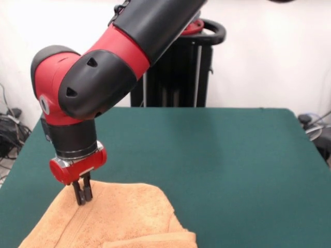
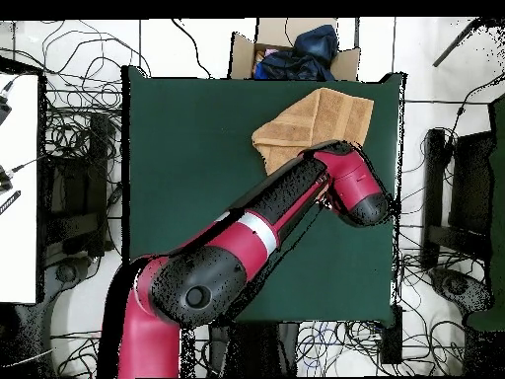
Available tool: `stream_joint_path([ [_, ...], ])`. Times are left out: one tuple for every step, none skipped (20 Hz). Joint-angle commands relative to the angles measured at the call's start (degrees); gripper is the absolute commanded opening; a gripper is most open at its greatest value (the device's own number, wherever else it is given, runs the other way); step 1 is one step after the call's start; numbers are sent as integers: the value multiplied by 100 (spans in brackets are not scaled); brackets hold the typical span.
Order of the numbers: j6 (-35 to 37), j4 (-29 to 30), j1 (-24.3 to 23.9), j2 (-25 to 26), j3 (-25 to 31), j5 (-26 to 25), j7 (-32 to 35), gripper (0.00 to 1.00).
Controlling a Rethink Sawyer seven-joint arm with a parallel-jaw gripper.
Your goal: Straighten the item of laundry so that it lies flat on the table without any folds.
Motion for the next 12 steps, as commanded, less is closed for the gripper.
stream_joint_path([
  [-800,-260,-79,233,6,-675,1047,0],
  [-730,-278,-76,284,27,-669,1044,0],
  [-676,-290,-65,308,60,-659,1062,0],
  [-606,-312,-55,357,102,-660,1095,0],
  [-560,-329,-43,383,136,-658,1131,0],
  [-475,-367,-32,437,186,-646,1185,0],
  [-419,-391,-25,462,229,-642,1210,0],
  [-339,-430,-19,510,293,-607,1251,0],
  [-294,-452,-18,531,336,-585,1253,0],
  [-246,-498,-26,567,399,-537,1293,0],
  [-212,-537,-35,587,444,-498,1306,0],
  [-179,-576,-44,607,490,-459,1319,0],
])
